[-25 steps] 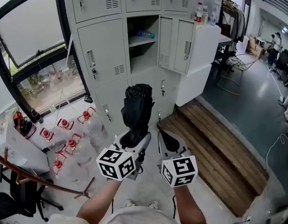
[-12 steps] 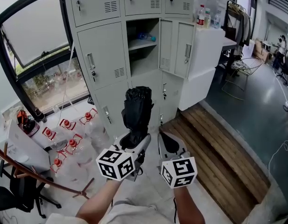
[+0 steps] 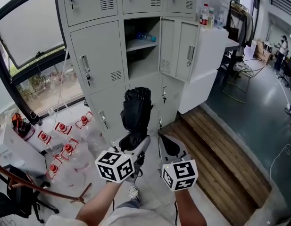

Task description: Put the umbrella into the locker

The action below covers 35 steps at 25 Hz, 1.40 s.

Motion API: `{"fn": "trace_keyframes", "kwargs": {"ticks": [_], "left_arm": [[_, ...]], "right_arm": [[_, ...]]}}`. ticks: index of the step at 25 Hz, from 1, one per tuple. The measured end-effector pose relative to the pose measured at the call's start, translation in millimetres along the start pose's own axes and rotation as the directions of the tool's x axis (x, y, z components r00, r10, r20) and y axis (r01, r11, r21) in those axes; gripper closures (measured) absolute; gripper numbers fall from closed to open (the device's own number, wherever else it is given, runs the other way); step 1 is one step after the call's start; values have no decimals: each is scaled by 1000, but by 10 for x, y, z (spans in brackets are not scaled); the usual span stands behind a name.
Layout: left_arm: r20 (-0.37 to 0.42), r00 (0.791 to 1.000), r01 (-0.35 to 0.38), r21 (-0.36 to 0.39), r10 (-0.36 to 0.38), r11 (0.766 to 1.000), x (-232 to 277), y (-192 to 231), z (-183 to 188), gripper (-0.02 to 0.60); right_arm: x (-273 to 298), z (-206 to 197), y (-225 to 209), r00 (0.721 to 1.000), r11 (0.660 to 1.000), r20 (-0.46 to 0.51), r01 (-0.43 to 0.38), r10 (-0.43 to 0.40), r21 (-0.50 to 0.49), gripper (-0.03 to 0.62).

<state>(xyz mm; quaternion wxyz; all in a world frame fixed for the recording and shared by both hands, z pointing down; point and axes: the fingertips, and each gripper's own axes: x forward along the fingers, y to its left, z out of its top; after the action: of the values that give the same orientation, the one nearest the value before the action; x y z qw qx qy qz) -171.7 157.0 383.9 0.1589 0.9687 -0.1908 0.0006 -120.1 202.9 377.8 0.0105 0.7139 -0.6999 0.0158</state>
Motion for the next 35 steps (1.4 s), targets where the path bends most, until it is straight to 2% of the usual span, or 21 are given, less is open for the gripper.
{"fn": "trace_keyframes", "kwargs": {"ticks": [11, 19, 27, 35], "left_arm": [[-11, 999, 50, 2, -50, 999, 629, 803, 347, 330], [-33, 995, 92, -32, -93, 995, 926, 1329, 457, 330], [-41, 993, 110, -44, -112, 993, 1118, 1722, 533, 330], [-49, 993, 108, -56, -111, 993, 1342, 1915, 543, 330]], "right_arm": [[1075, 126, -203, 999, 999, -14, 36, -36, -30, 591], [1704, 120, -245, 996, 996, -49, 68, -70, -51, 591], [2174, 89, -225, 995, 996, -60, 75, -78, -57, 591], [2433, 75, -343, 995, 996, -55, 74, -77, -58, 591]]}}
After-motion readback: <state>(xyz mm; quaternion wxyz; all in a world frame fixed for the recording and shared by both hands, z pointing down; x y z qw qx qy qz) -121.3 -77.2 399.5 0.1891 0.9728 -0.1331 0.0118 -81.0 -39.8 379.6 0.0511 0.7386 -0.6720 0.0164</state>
